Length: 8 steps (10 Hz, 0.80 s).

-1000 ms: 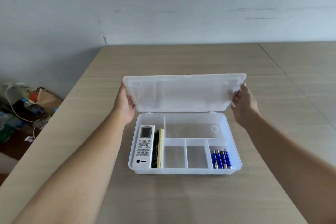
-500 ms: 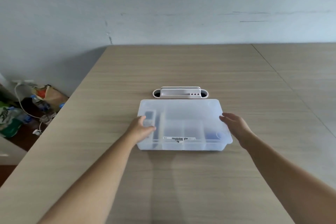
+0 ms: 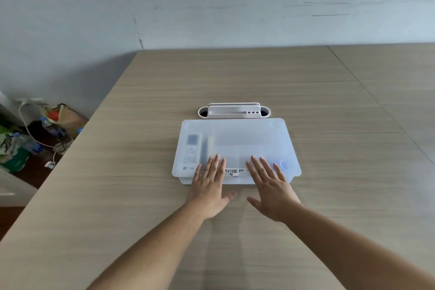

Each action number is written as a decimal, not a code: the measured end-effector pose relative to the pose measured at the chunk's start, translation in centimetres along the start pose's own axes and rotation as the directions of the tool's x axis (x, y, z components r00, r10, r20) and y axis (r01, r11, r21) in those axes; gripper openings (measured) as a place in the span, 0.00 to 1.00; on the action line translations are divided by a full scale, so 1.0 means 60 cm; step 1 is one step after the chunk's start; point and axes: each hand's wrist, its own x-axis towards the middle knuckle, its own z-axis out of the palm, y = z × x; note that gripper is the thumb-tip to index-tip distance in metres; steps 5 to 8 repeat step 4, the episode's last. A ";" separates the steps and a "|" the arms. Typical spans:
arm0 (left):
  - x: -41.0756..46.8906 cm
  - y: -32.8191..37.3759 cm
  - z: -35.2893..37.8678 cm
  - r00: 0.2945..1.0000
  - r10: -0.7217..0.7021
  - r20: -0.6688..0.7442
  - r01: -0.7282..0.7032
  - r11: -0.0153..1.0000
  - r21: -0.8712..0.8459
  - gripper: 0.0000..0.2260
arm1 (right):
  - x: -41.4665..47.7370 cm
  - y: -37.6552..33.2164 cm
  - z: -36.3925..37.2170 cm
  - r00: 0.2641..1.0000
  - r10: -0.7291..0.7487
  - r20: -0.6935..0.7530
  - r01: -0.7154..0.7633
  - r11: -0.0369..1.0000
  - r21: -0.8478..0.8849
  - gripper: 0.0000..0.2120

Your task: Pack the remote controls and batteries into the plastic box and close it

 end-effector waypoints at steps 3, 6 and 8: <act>-0.002 -0.004 -0.040 0.995 0.030 0.092 -0.022 0.996 -0.086 0.38 | -0.006 -0.003 -0.031 0.995 0.011 0.094 -0.018 0.997 0.075 0.43; -0.049 -0.011 -0.062 0.998 0.041 0.057 -0.023 0.955 -0.297 0.34 | -0.032 -0.013 -0.069 0.995 0.071 0.063 -0.090 0.922 0.376 0.34; -0.049 -0.011 -0.062 0.998 0.041 0.057 -0.023 0.955 -0.297 0.34 | -0.032 -0.013 -0.069 0.995 0.071 0.063 -0.090 0.922 0.376 0.34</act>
